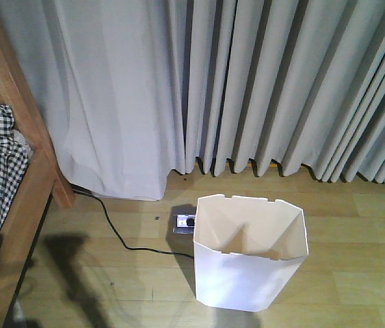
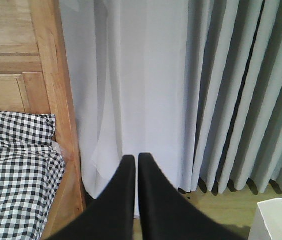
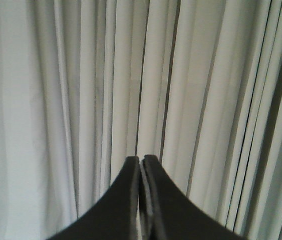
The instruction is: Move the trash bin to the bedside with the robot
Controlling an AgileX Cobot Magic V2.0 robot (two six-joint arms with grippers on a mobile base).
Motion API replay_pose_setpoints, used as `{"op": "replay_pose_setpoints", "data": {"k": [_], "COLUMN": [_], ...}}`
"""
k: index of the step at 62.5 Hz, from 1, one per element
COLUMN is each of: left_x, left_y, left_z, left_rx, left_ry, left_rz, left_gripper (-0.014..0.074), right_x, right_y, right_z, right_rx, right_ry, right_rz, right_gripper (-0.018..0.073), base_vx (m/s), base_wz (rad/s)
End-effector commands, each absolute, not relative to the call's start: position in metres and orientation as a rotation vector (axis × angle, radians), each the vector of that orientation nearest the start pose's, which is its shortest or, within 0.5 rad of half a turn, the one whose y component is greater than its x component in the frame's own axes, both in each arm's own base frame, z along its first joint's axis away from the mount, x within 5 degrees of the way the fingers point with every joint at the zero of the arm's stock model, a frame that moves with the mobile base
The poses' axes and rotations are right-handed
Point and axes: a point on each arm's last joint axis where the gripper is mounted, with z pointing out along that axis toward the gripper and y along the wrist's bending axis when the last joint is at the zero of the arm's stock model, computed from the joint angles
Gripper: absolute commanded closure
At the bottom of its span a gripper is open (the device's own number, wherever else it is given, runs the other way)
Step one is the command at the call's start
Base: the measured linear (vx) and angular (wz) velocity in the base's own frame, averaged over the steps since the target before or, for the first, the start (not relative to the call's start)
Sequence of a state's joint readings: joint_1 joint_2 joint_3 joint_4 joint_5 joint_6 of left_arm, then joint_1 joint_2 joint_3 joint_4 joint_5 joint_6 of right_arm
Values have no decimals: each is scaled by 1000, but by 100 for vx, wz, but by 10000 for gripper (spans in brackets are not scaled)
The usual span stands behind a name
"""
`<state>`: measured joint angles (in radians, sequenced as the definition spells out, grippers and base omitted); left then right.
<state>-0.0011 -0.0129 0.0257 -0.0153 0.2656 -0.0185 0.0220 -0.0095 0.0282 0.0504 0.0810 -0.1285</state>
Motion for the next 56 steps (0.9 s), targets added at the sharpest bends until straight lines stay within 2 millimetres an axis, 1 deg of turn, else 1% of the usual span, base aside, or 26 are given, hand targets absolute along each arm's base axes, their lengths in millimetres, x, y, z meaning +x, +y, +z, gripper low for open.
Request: {"op": "replay_pose_setpoints", "data": {"k": [1,56], "left_x": [56,56], "left_y": [-1,-1], "left_z": [182,182], "left_rx": [-30,-30], "left_ry": [1697,1697], "left_rz": [-37,-37], "left_gripper": [603,603], "right_x": [56,56], "right_y": [1,1], "right_z": [202,204], "right_rx": [-90,-87], "right_ry": [1503,1482], "right_rz": [-59,-59], "right_gripper": [568,568], "base_vx": [0,0], "base_wz": [0,0]}}
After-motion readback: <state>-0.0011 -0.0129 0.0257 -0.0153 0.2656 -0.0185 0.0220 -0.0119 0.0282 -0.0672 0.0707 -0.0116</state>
